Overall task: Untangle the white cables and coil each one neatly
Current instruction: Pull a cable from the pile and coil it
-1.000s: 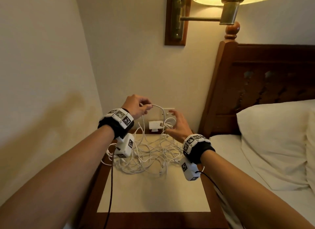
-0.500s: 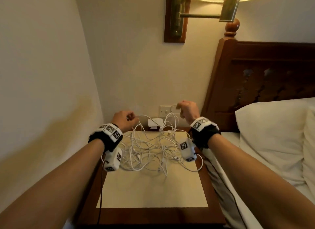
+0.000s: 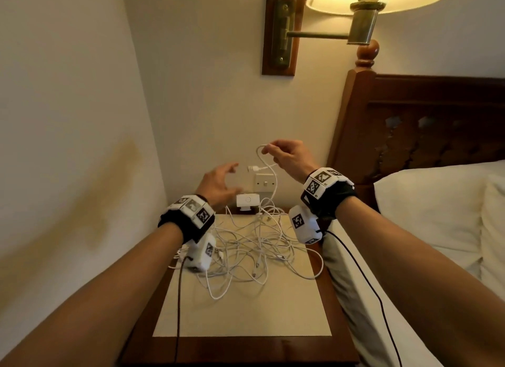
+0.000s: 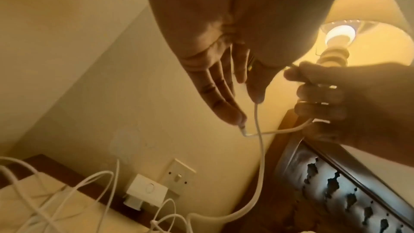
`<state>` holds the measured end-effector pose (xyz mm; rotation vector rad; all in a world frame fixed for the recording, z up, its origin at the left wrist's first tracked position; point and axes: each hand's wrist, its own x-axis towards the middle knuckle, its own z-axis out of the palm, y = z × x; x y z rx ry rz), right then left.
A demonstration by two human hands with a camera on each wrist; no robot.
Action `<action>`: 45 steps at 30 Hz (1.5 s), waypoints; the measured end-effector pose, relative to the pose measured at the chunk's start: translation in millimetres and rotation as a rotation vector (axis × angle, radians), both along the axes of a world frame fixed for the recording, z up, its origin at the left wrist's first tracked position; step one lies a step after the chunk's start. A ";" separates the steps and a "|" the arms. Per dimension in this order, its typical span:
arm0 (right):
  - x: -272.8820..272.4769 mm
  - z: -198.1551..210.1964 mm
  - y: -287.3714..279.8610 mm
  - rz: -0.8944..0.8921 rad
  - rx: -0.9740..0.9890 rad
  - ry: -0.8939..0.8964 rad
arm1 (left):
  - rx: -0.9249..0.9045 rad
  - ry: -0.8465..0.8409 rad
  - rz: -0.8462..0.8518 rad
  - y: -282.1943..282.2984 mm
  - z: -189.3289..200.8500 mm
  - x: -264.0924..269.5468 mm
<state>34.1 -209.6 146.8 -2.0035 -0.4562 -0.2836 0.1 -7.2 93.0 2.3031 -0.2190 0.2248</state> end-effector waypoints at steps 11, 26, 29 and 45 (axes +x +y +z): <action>-20.6 40.3 -11.4 0.033 0.108 0.003 | -0.384 0.399 -0.233 -49.6 -46.1 -11.6; -30.7 -24.1 -24.1 -0.252 -0.253 -0.004 | -0.847 -0.016 0.046 -26.0 112.2 1.0; -50.9 -34.3 1.4 -0.211 -0.129 -0.092 | -0.910 0.006 0.032 -24.8 137.7 -4.5; -57.8 30.6 9.2 -0.097 -0.049 -0.190 | 0.129 -0.067 0.386 6.8 113.7 -36.2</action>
